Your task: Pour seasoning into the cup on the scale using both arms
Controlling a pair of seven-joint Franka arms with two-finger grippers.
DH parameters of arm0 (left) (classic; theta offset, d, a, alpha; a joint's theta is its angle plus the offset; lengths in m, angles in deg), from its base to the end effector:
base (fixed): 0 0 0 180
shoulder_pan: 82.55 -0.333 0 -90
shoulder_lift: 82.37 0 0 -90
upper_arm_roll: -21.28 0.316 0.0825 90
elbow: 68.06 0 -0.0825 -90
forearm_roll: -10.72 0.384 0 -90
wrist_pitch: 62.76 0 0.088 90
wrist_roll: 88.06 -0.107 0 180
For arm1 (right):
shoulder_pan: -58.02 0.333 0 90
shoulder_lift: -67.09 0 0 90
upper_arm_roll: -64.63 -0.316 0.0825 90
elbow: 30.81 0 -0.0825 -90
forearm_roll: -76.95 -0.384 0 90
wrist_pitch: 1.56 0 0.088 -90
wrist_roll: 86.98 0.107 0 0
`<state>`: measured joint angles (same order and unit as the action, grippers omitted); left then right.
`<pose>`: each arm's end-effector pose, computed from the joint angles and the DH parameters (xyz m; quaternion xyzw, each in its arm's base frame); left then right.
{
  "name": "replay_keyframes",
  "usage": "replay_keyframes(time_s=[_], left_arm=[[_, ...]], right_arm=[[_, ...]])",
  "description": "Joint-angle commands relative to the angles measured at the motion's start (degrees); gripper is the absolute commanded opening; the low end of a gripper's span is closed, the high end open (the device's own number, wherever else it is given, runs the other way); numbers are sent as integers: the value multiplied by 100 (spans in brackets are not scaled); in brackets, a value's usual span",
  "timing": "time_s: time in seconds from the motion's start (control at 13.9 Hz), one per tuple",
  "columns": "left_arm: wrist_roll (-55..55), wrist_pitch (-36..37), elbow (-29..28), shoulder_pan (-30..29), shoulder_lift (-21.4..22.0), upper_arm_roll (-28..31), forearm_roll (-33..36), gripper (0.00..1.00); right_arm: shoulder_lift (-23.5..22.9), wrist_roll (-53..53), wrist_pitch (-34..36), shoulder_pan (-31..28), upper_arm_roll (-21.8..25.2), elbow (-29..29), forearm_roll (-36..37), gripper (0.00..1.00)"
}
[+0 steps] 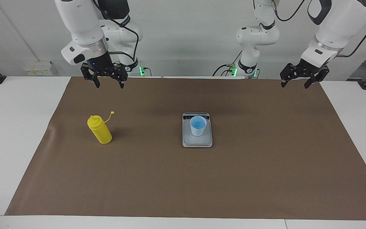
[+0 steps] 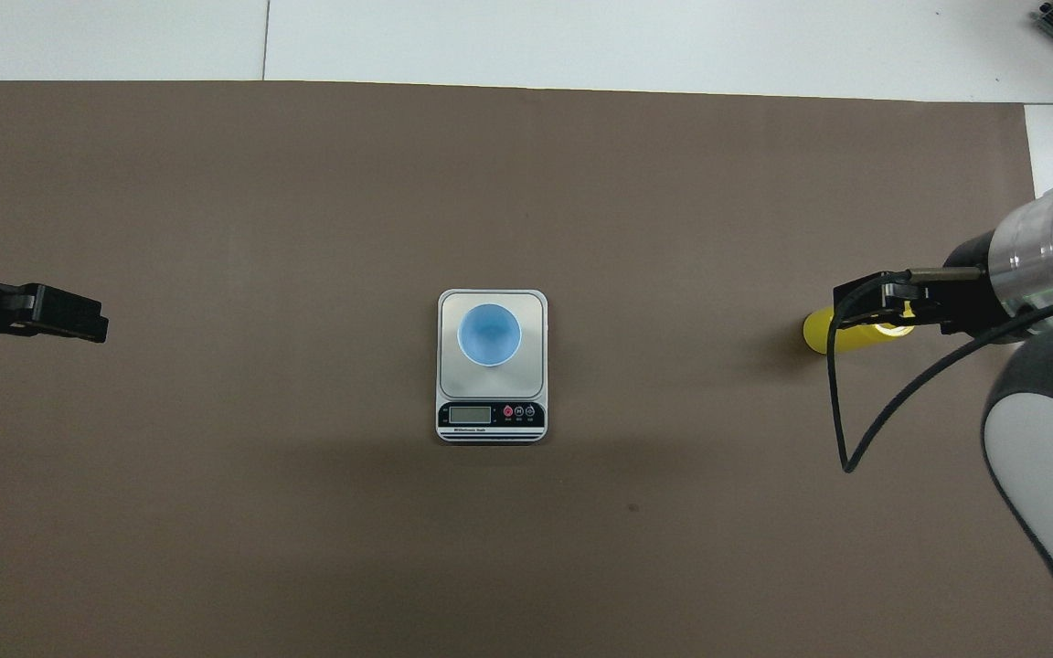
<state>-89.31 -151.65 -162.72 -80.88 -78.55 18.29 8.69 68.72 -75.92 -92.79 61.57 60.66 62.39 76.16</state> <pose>0.5286 -0.0479 0.6207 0.9984 -0.0515 -0.0175 0.0155 0.5420 0.0736 0.6156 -0.9995 0.0311 0.0039 0.0053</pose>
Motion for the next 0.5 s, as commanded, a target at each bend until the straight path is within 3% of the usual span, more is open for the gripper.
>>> replay_keyframes(time_s=[0.0, 0.43], left_arm=[[-51, 64, -96, -79, 127, -52, 62, 100], [-51, 64, -96, -79, 127, -52, 62, 100]], right_arm=[[127, 10, -80, -39, -8, 137, -80, 100], [118, 10, -88, -47, 1, 128, -80, 100]])
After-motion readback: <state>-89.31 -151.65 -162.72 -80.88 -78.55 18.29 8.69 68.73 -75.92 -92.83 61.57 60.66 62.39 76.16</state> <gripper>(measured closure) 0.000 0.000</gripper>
